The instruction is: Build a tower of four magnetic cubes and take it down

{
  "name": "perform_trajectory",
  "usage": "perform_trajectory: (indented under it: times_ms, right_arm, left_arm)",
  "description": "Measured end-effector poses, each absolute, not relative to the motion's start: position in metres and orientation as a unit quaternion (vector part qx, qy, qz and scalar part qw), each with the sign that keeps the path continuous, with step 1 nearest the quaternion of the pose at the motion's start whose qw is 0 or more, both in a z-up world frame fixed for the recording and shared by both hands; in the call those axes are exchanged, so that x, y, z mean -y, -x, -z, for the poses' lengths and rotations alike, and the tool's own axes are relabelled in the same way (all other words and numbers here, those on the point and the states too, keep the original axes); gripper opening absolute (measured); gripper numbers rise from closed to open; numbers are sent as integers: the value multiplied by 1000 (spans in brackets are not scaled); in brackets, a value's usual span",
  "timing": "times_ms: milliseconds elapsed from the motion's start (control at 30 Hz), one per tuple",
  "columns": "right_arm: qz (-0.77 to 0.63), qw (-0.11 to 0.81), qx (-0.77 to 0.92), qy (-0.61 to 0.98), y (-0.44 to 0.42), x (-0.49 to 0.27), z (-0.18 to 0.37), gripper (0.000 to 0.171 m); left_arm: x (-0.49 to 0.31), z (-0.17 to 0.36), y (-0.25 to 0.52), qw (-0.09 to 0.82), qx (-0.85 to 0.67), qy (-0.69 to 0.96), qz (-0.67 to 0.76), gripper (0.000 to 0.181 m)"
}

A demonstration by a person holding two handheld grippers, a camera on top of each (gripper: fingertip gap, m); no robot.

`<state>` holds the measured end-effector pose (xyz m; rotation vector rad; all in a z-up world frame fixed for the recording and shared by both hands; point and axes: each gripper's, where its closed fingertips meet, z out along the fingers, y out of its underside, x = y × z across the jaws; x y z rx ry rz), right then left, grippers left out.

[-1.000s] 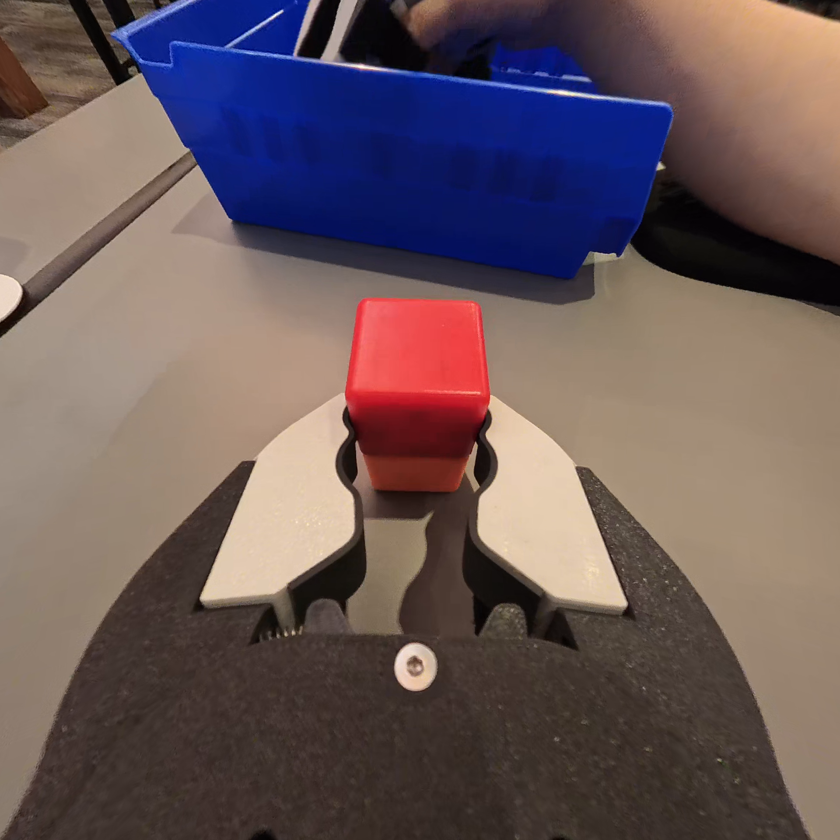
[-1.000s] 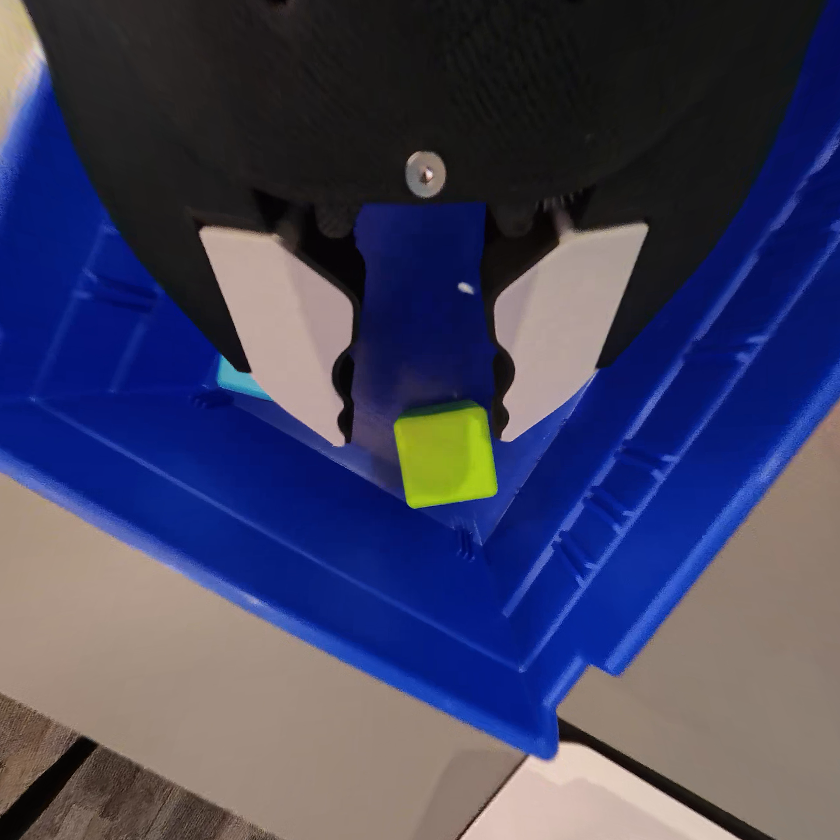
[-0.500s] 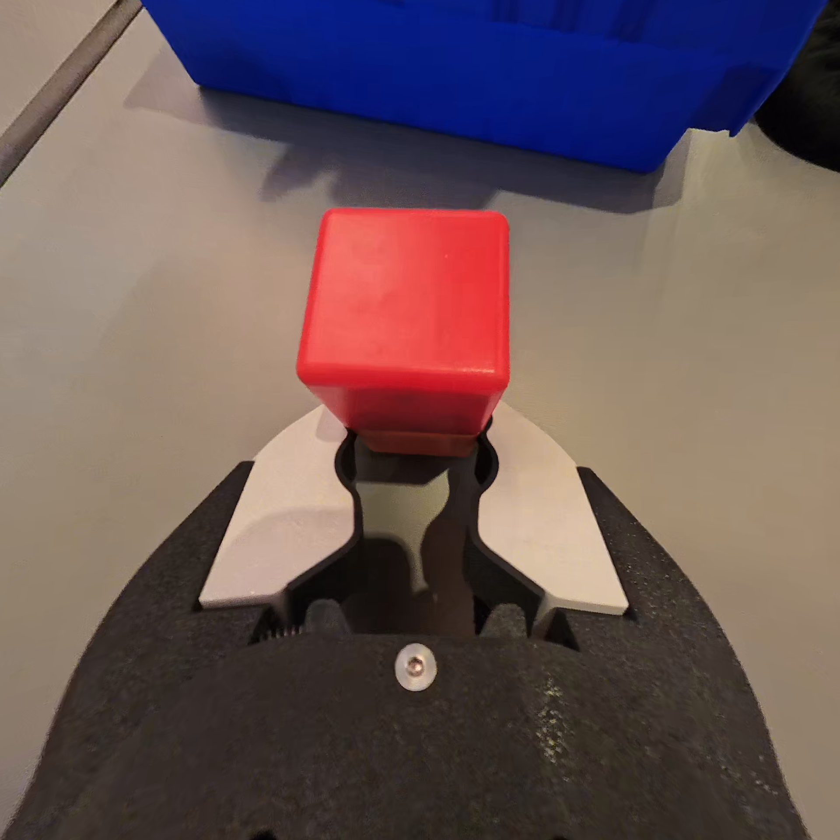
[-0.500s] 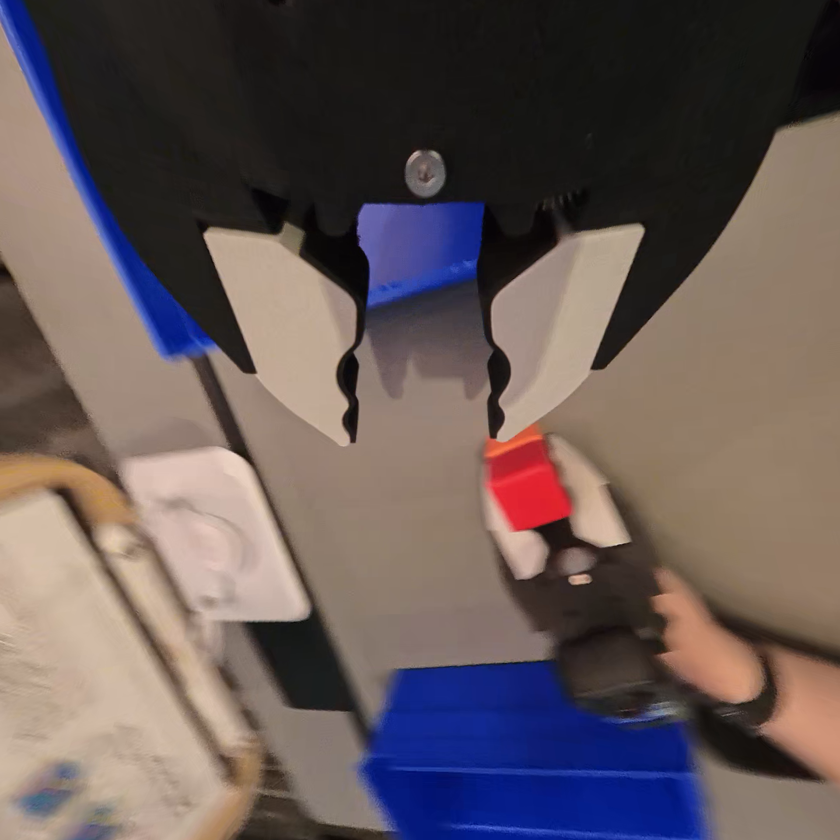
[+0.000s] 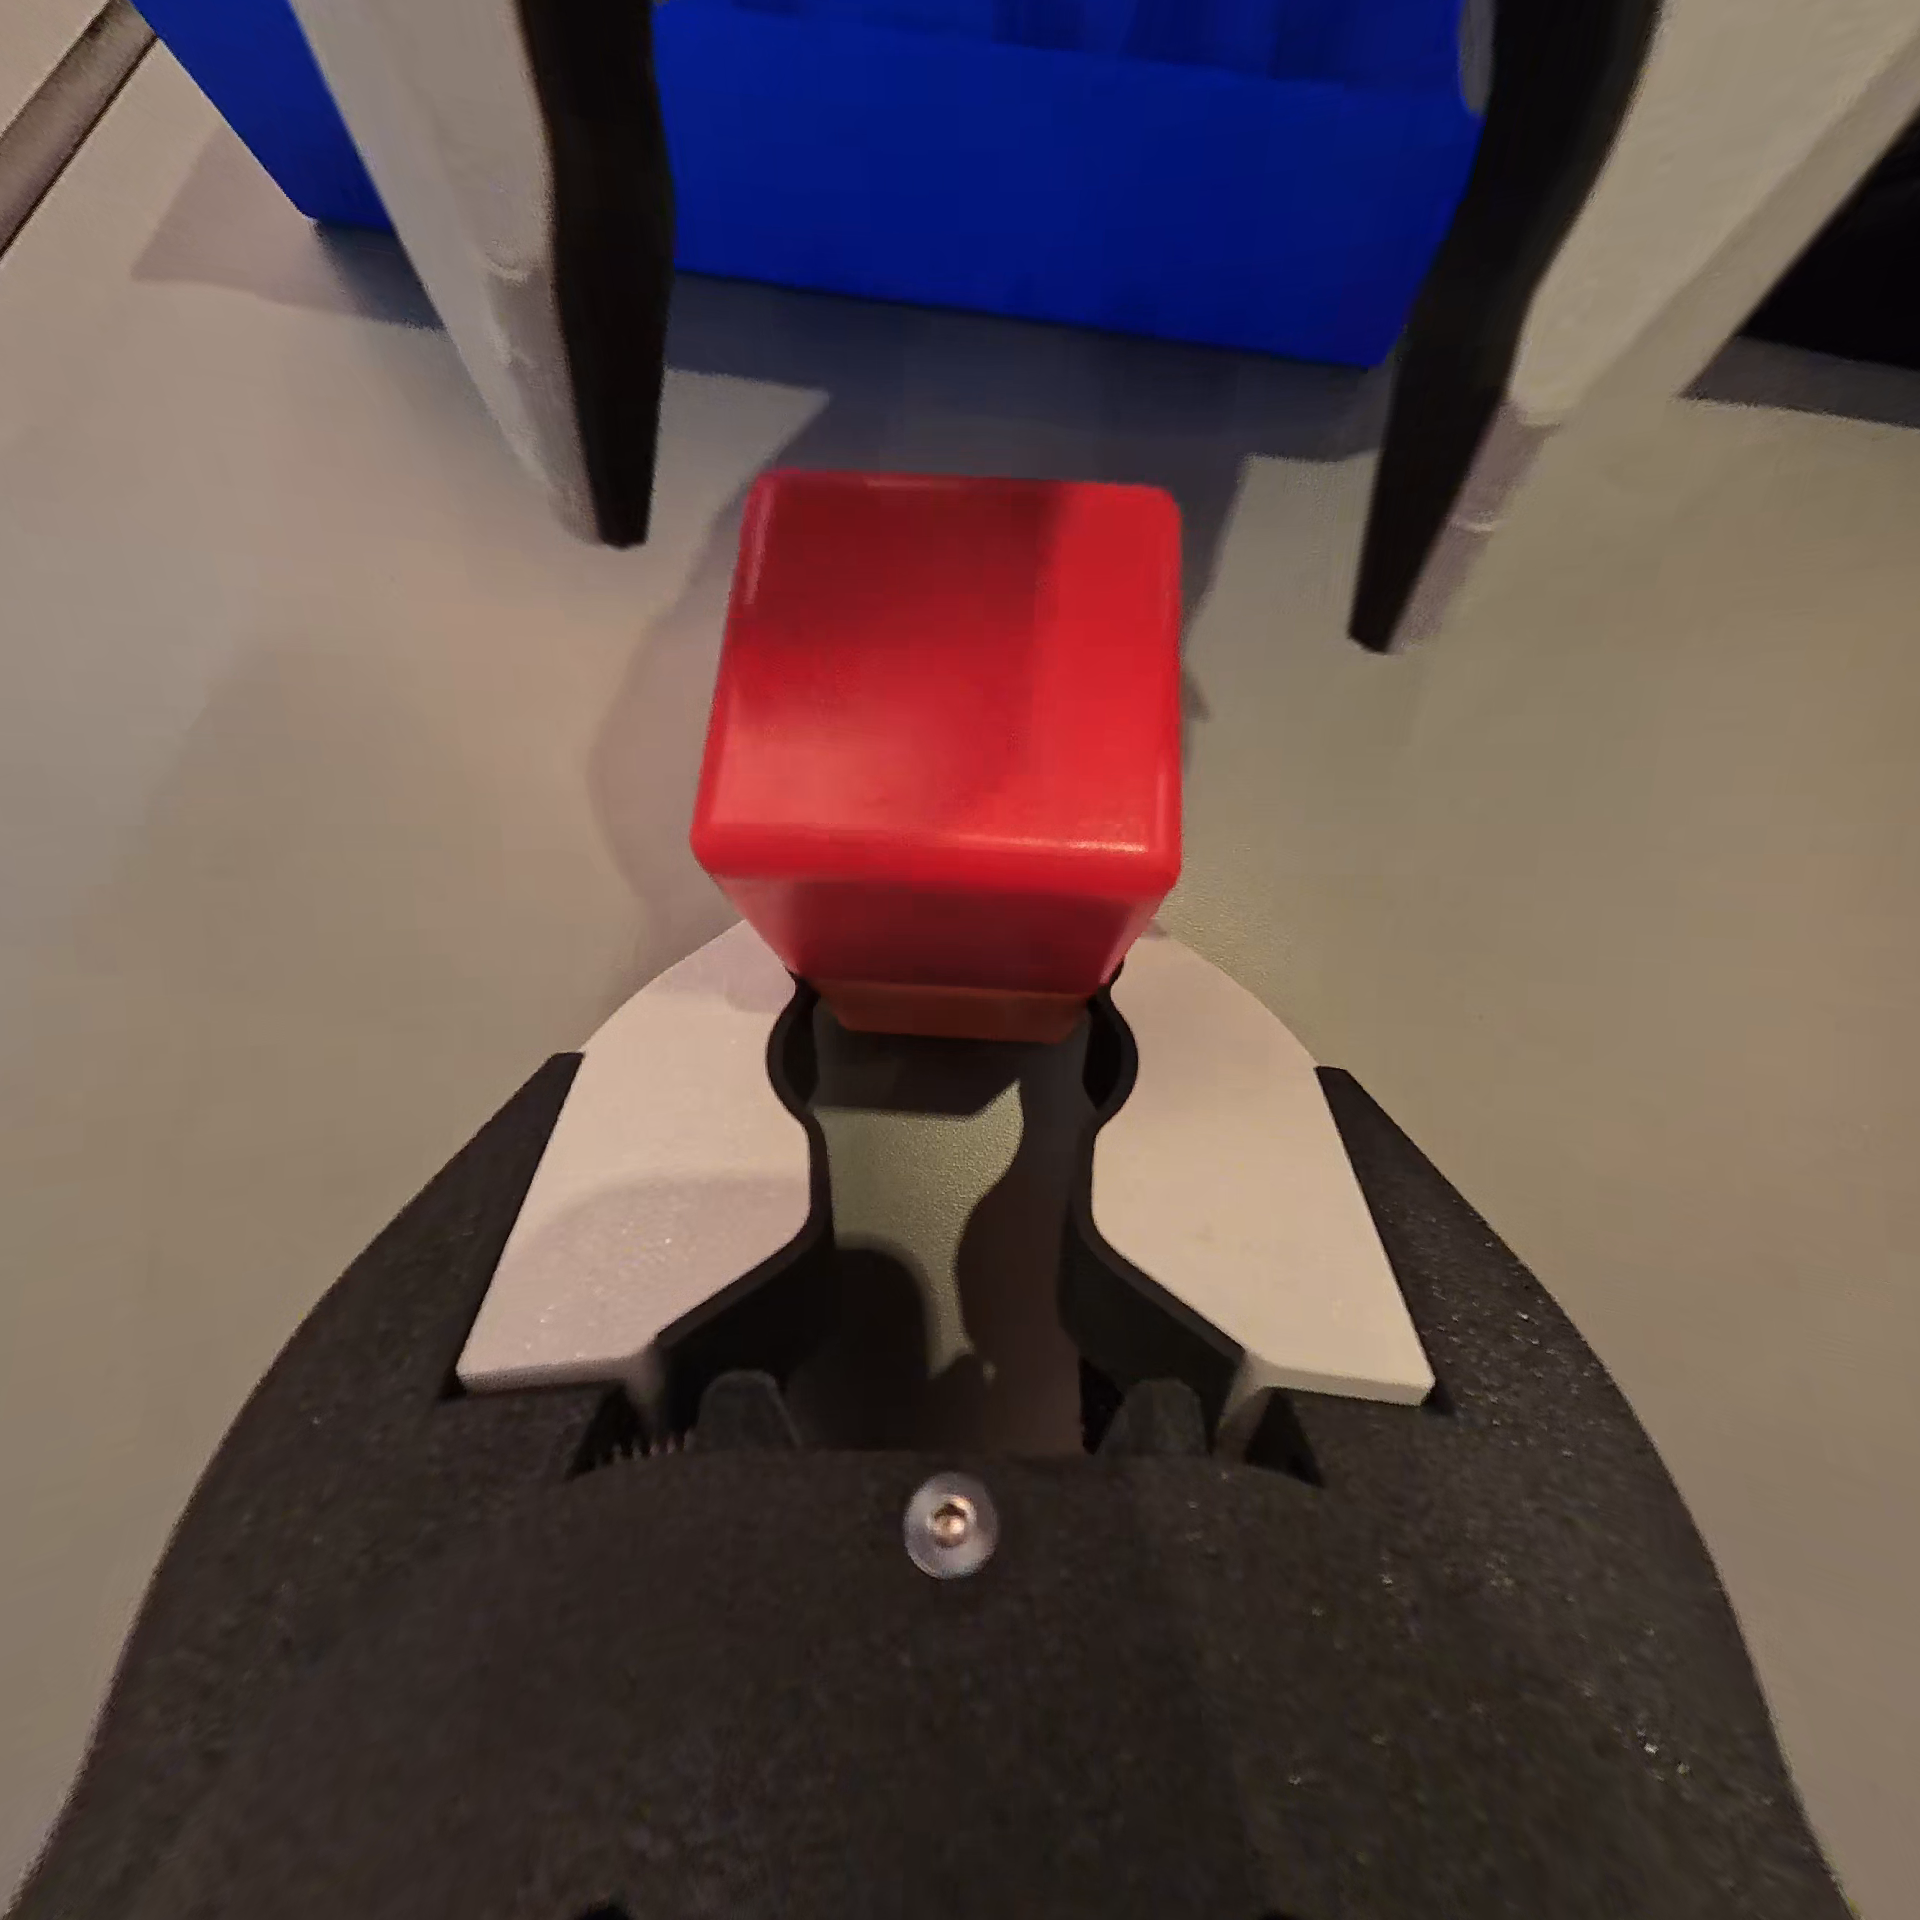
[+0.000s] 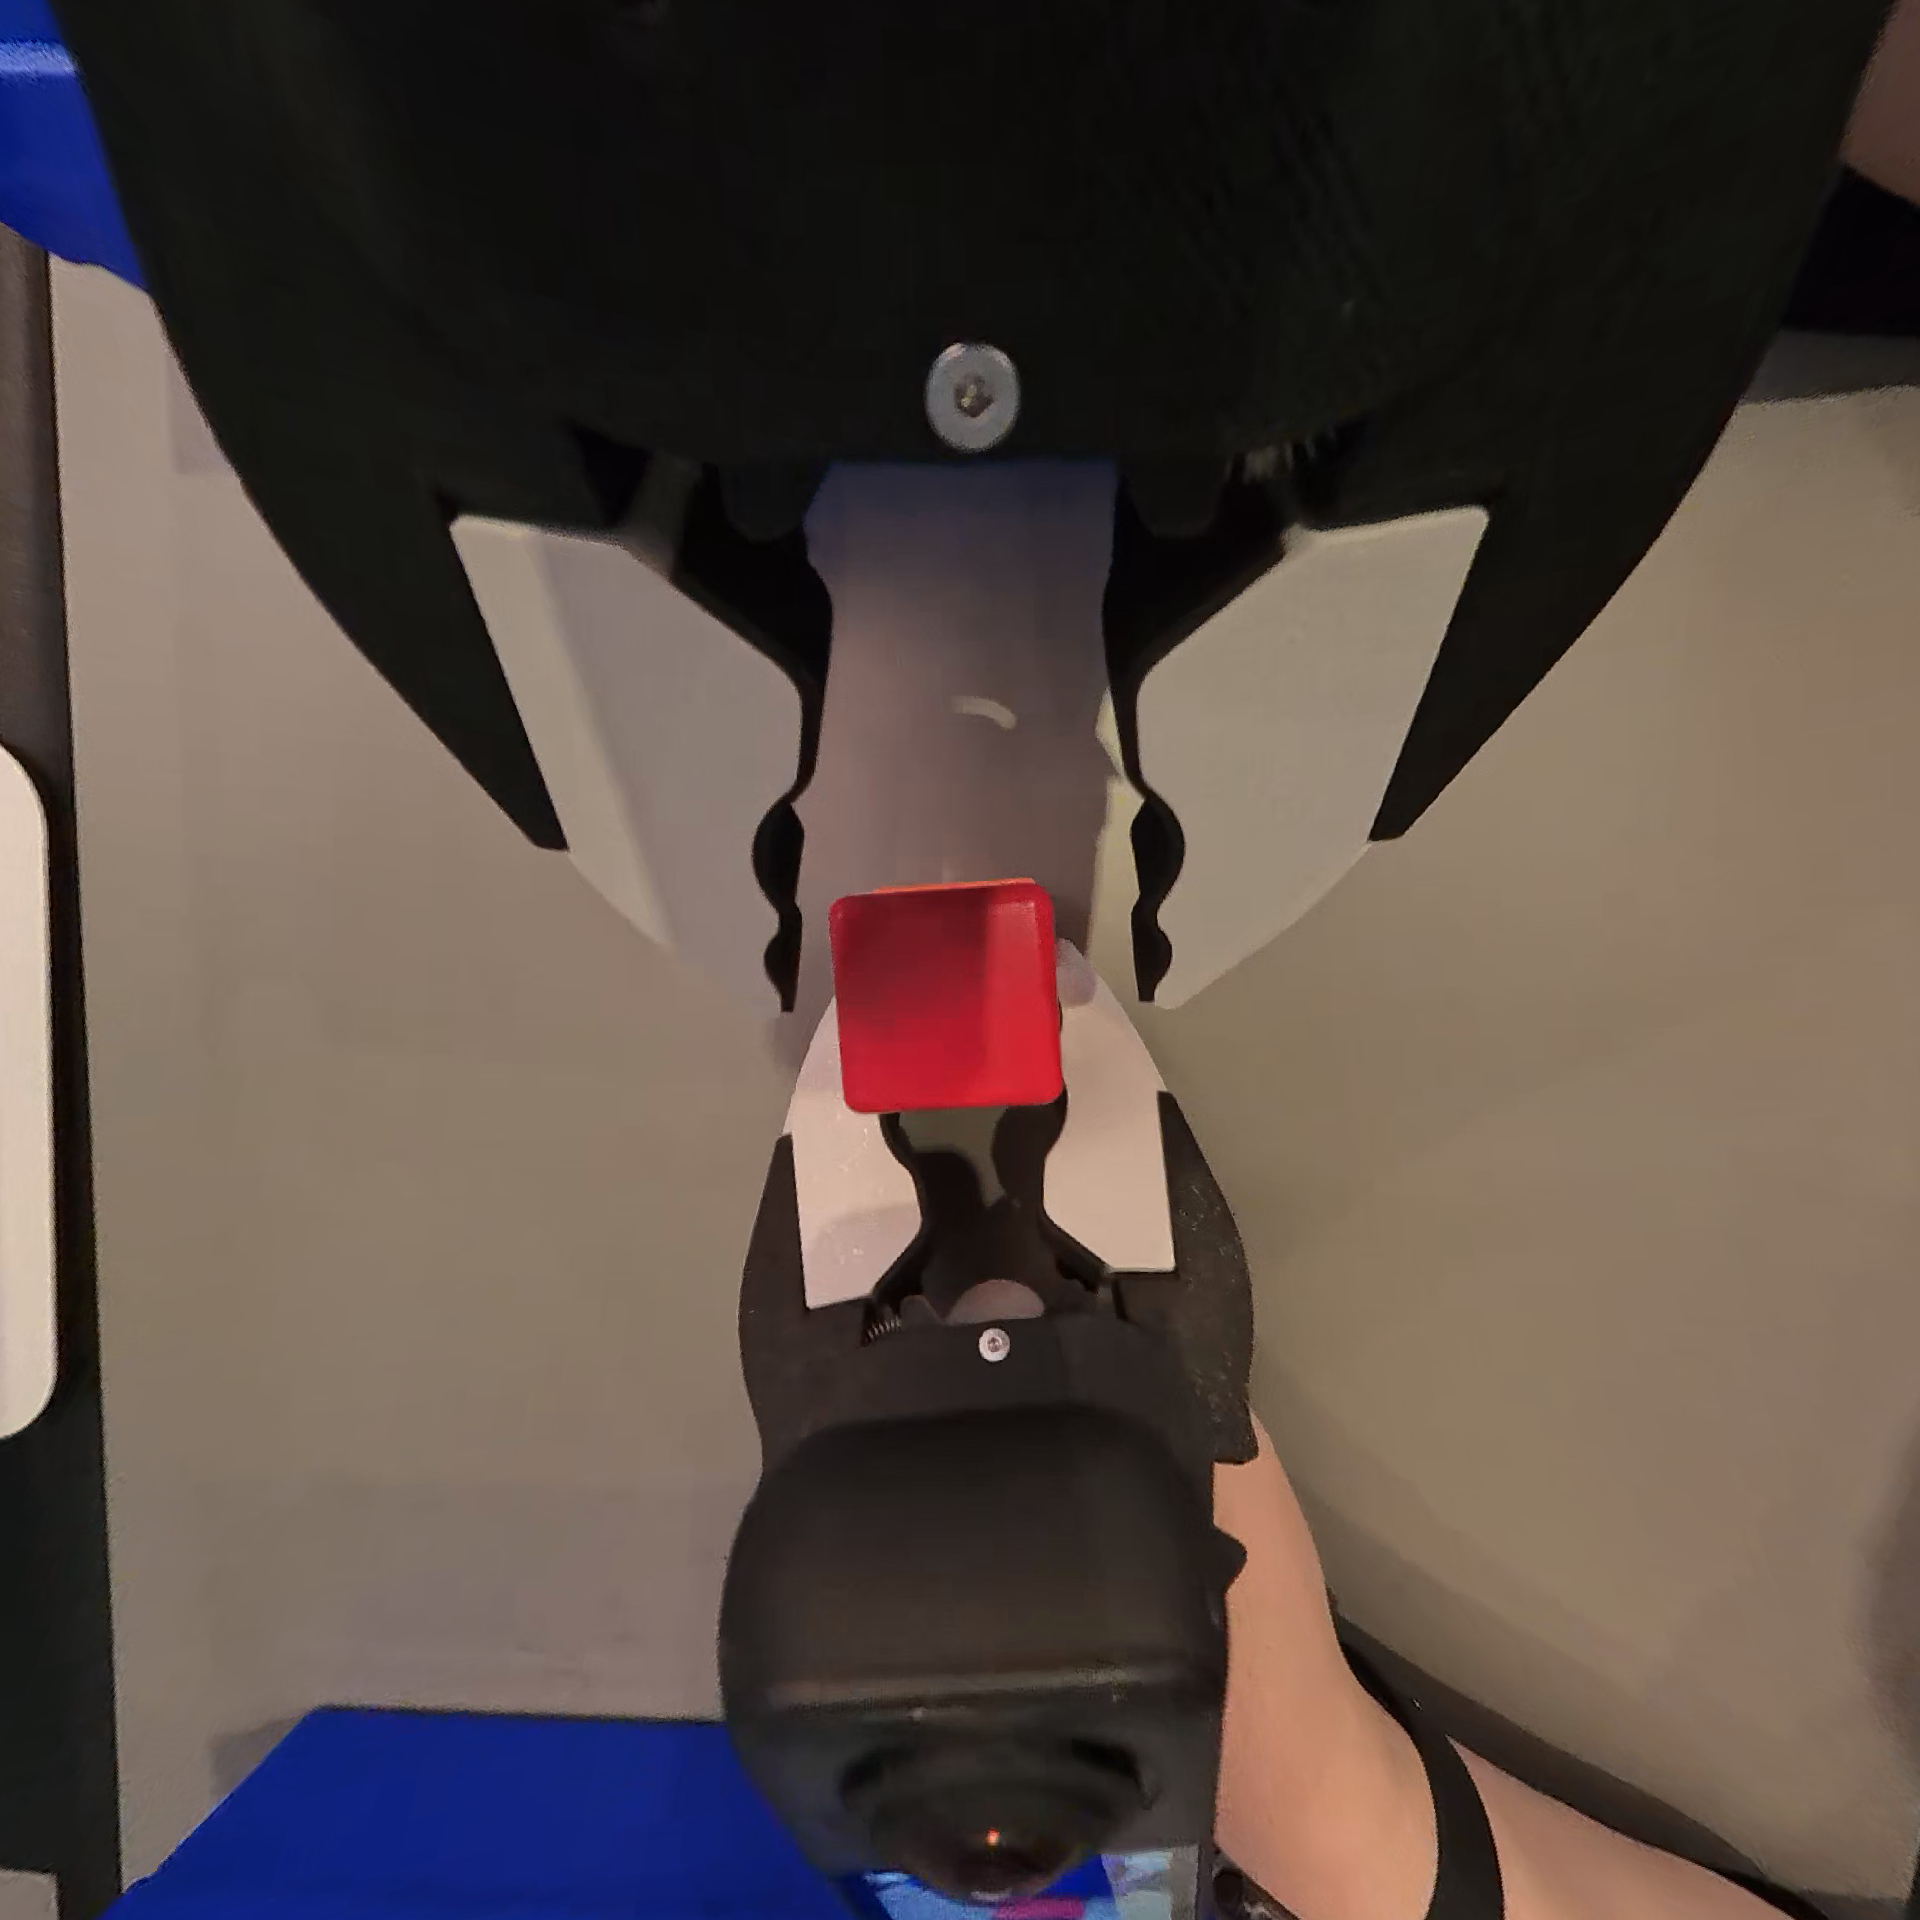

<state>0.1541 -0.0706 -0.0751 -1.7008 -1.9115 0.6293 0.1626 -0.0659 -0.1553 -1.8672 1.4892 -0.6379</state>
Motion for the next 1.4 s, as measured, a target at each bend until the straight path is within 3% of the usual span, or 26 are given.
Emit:
perform_trajectory:
  times_ms: [400, 500, 533, 700, 1400]
  right_arm:
    - [-187, 220, 711, 641, -149, 67, 95, 49]
    - [-189, 220, 709, 643, -148, 66, 95, 48]
    - [-190, 221, 708, 643, -148, 66, 95, 48]
    - [-202, 219, 702, 647, -146, 67, 94, 48]
    - [-201, 285, 664, 662, -186, 54, 46, 48]
  left_arm:
    - [67, 156, -163, 326, -577, 708, 242, 50]
    - [65, 160, -163, 317, -573, 719, 234, 77]
    - [65, 161, -164, 314, -571, 722, 234, 78]
    - [67, 159, -169, 312, -570, 719, 246, 57]
    - [64, 160, -172, 308, -567, 724, 245, 56]
